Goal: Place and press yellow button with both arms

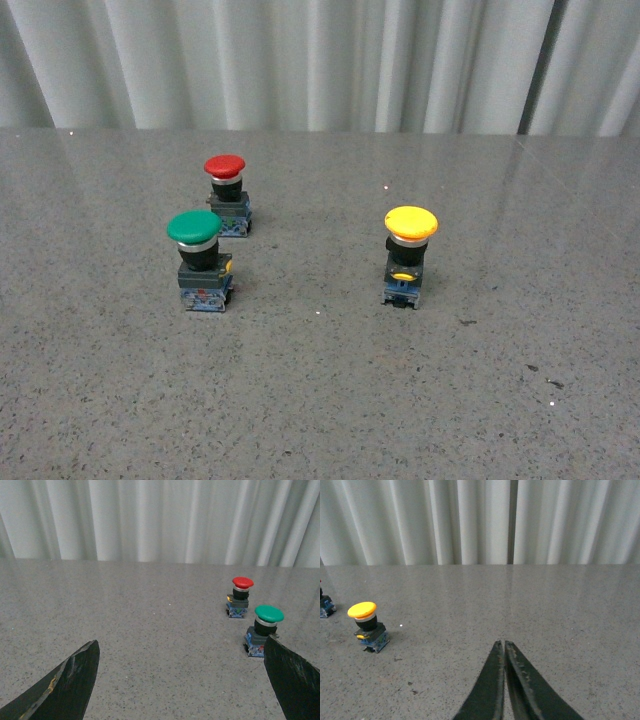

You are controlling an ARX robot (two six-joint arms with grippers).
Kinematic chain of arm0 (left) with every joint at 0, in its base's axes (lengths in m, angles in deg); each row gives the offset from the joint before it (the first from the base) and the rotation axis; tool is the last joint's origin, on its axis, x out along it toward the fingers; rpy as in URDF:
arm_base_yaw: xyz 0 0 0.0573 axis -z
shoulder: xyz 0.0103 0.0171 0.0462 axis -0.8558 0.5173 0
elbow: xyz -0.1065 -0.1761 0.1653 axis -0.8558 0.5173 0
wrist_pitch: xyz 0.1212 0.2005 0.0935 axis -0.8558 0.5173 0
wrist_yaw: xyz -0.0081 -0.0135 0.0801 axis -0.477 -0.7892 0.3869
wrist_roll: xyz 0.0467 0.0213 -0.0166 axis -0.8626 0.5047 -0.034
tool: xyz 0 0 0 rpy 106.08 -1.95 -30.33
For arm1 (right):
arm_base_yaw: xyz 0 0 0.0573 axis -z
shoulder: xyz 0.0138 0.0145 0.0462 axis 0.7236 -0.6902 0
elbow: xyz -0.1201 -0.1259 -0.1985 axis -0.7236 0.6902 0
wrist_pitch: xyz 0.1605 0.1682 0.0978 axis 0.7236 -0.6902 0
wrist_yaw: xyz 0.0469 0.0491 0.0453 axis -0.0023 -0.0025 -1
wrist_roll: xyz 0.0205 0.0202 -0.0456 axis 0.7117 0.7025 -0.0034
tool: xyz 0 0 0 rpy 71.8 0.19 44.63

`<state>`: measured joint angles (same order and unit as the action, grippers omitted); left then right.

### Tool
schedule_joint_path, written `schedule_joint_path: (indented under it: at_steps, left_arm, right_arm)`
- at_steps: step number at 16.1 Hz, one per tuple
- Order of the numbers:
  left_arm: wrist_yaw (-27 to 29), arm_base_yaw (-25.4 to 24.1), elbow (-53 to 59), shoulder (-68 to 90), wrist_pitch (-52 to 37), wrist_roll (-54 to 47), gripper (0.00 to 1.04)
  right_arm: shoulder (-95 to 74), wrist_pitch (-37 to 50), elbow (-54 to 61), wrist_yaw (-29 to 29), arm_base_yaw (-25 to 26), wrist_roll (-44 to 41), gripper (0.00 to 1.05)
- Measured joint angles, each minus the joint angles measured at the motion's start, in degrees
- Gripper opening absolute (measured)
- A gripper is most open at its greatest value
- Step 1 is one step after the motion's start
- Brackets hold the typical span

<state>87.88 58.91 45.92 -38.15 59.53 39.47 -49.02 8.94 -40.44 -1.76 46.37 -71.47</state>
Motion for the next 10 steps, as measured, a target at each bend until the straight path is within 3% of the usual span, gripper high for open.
schedule_joint_path:
  at_steps: [7,9,10]
  left_arm:
    - [0.0,0.0,0.0,0.0,0.0,0.0,0.98]
    - [0.0,0.0,0.0,0.0,0.0,0.0,0.98]
    - [0.0,0.0,0.0,0.0,0.0,0.0,0.98]
  right_arm:
    - [0.0,0.0,0.0,0.0,0.0,0.0,0.82]
    - [0.0,0.0,0.0,0.0,0.0,0.0,1.0]
    - [0.0,0.0,0.0,0.0,0.0,0.0,0.98]
